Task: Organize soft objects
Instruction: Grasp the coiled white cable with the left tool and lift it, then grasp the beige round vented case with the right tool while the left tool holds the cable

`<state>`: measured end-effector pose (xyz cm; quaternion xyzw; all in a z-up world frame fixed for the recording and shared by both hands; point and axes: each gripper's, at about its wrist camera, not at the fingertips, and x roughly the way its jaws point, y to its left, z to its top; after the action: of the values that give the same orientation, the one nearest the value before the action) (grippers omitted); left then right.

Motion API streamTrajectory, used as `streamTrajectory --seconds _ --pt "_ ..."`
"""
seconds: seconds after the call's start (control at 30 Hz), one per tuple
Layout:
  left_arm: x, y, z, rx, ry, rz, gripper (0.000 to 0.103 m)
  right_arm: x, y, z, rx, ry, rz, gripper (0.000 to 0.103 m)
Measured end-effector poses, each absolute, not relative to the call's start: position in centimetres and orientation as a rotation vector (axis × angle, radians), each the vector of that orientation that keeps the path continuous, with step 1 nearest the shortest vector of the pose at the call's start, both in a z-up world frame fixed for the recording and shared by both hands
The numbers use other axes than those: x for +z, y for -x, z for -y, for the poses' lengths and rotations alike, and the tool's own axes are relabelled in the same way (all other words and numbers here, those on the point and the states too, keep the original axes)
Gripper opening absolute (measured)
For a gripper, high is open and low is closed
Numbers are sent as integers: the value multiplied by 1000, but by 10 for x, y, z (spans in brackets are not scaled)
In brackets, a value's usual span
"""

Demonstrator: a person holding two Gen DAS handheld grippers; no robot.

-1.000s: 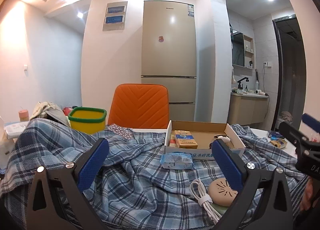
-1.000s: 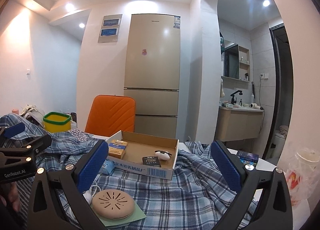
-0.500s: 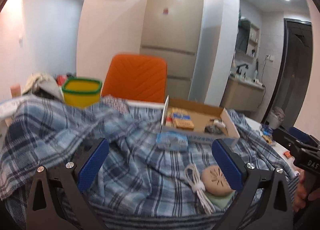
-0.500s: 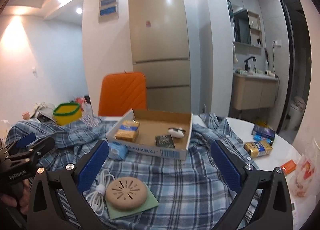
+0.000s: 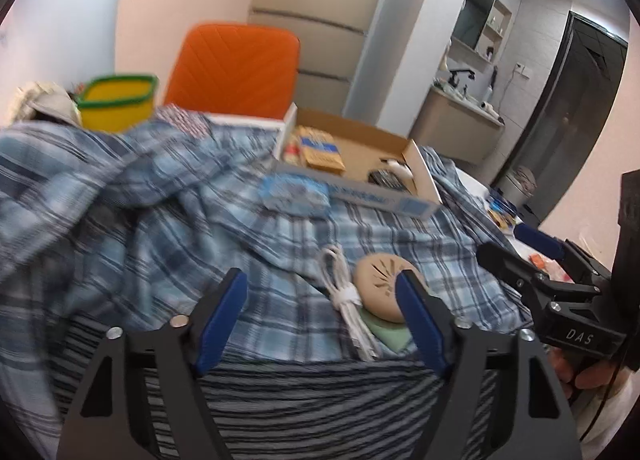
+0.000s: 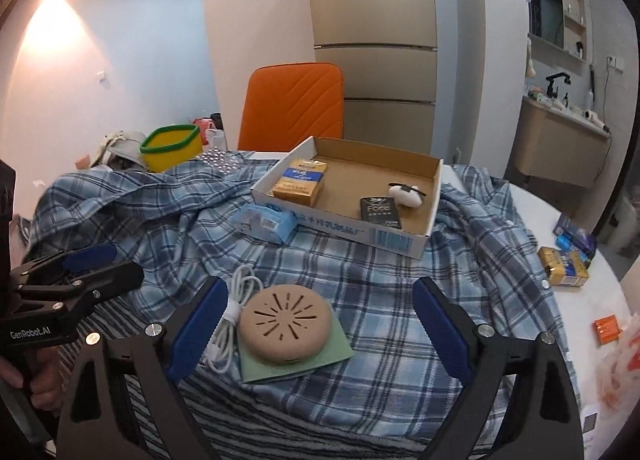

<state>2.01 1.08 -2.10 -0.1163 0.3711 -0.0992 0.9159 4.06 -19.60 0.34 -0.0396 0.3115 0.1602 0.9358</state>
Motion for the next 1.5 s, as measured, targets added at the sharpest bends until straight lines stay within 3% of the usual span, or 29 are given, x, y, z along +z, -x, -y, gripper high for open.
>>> streamTrajectory --seconds 0.3,0.63,0.73,0.93,1.07,1.5 --pt "-60 -54 1 -266 401 -991 34 14 -35 198 232 168 -543 95" --pt "-72 -63 8 -249 363 -1030 32 8 -38 197 233 184 -540 95" --pt "-79 -64 9 -267 372 -1057 20 7 -39 197 225 193 -539 95" --pt "-80 -63 7 -280 377 -1061 18 1 -43 195 214 211 -561 95" --pt "-73 -57 5 -289 369 -1021 8 -1 -43 189 212 229 -568 95" --pt "-26 -36 -15 -238 282 -831 7 8 -49 171 247 242 -570 95"
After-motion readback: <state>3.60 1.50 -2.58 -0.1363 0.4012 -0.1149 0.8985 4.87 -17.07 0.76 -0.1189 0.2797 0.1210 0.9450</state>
